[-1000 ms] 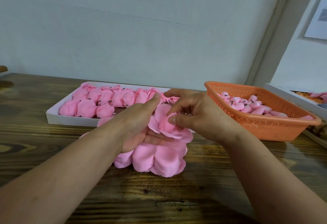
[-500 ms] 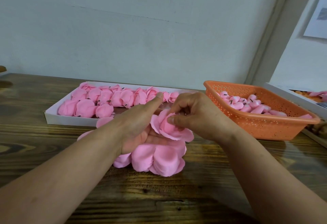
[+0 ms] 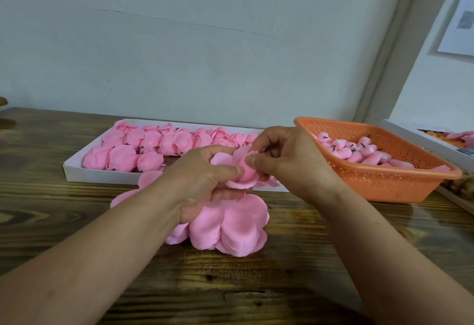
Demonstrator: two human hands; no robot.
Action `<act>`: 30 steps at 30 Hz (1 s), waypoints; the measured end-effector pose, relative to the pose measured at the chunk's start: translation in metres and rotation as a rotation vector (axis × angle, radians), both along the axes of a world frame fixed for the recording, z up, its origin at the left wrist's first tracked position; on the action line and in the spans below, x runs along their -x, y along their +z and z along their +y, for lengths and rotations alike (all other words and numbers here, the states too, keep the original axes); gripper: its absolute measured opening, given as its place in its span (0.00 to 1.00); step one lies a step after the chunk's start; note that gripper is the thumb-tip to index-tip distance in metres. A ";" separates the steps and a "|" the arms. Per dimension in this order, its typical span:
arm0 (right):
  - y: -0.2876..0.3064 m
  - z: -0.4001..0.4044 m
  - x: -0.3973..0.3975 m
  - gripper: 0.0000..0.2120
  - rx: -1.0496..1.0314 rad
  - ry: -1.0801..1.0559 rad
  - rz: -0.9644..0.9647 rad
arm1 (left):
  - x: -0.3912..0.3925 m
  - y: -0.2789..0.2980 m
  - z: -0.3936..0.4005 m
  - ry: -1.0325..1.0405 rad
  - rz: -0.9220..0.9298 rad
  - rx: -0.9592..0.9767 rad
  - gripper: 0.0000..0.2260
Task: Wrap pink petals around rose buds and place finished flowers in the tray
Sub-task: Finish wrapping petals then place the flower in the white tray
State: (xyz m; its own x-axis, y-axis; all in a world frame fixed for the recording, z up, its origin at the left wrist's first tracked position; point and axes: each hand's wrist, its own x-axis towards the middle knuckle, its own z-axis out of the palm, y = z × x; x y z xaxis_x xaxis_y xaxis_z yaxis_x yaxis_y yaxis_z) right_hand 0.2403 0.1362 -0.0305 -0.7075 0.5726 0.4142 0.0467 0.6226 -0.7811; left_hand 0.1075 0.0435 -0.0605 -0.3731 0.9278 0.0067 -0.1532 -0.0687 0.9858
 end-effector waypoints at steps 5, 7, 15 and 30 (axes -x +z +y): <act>-0.002 0.001 0.004 0.13 0.022 -0.040 0.019 | -0.006 -0.002 -0.001 0.068 0.049 -0.037 0.13; -0.002 0.002 0.004 0.09 0.011 -0.047 -0.017 | -0.008 -0.002 -0.001 0.070 0.045 -0.027 0.10; -0.003 0.004 0.003 0.06 -0.006 -0.062 -0.055 | -0.009 -0.001 -0.001 0.102 0.059 0.008 0.10; -0.006 -0.002 0.009 0.14 0.022 -0.184 0.068 | -0.011 -0.003 0.002 0.249 0.010 -0.036 0.06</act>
State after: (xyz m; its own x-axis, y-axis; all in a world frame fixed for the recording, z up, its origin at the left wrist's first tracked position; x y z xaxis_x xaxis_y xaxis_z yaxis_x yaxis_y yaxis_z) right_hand 0.2313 0.1342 -0.0363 -0.5608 0.6994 0.4432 0.1050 0.5910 -0.7998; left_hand 0.1187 0.0453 -0.0639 -0.5902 0.8061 0.0425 -0.1177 -0.1379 0.9834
